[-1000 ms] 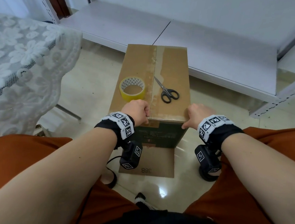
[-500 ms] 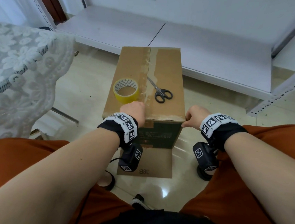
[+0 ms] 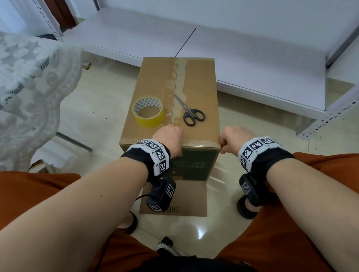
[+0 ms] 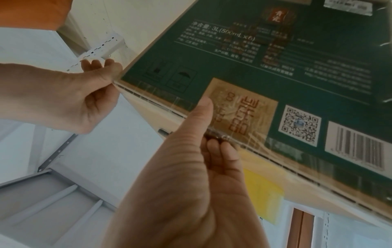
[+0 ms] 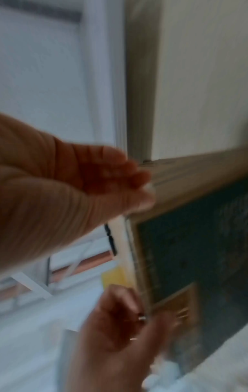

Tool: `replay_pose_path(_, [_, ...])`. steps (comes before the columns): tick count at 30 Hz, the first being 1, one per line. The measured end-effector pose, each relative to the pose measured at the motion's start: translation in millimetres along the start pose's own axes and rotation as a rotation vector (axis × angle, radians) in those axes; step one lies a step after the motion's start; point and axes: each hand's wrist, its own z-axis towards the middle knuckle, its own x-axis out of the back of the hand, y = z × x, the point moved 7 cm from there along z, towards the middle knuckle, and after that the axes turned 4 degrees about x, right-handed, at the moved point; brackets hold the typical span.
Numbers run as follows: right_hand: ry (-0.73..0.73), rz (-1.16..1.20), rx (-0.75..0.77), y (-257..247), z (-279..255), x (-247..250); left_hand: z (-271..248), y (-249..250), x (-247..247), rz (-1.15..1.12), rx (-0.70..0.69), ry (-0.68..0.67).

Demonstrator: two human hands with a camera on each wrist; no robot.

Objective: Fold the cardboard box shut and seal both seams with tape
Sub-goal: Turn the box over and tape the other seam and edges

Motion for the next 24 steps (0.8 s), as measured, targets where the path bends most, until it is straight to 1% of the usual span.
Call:
replay_pose_path(2, [-0.009,0.13,-0.143,15.5,2.5,-6.8,-0.4,0.4,-0.3,0.005,-0.003,-0.001])
replay_pose_path(4, [-0.037,0.299,-0.237,24.8,0.5,-16.8,-1.1,-0.2,-0.8,0.002,-0.001,0.0])
replay_pose_path(6, [-0.04,0.414,-0.268,23.0,-5.3,-20.6,-1.5,-0.5,-1.0,-0.008,-0.005,0.001])
replay_pose_path(8, [0.025,0.475,-0.256,20.2,-7.1,-17.5,-1.6,-0.6,-1.0,-0.015,-0.011,0.005])
replay_pose_path(10, [0.068,0.471,-0.252,15.5,-7.8,-15.0,-2.1,-0.6,-0.8,-0.019,-0.013,0.016])
replay_pose_path(13, [0.037,0.406,-0.276,10.7,-9.1,-23.9,-3.4,-1.7,-1.3,-0.035,-0.011,0.033])
replay_pose_path(16, [-0.022,0.519,-0.302,9.2,-13.0,-35.1,-4.3,-3.9,-2.1,-0.052,-0.017,0.046])
replay_pose_path(19, [-0.006,0.579,-0.308,13.5,-16.1,-33.5,-4.7,-4.9,-3.3,-0.058,-0.019,0.055])
replay_pose_path(21, [0.047,0.464,-0.291,17.5,-15.6,-25.2,-4.9,-4.6,-4.0,-0.063,-0.016,0.054])
replay_pose_path(24, [0.084,0.278,-0.2,8.2,-14.4,-15.5,-5.5,-5.0,-3.9,-0.062,-0.02,0.053])
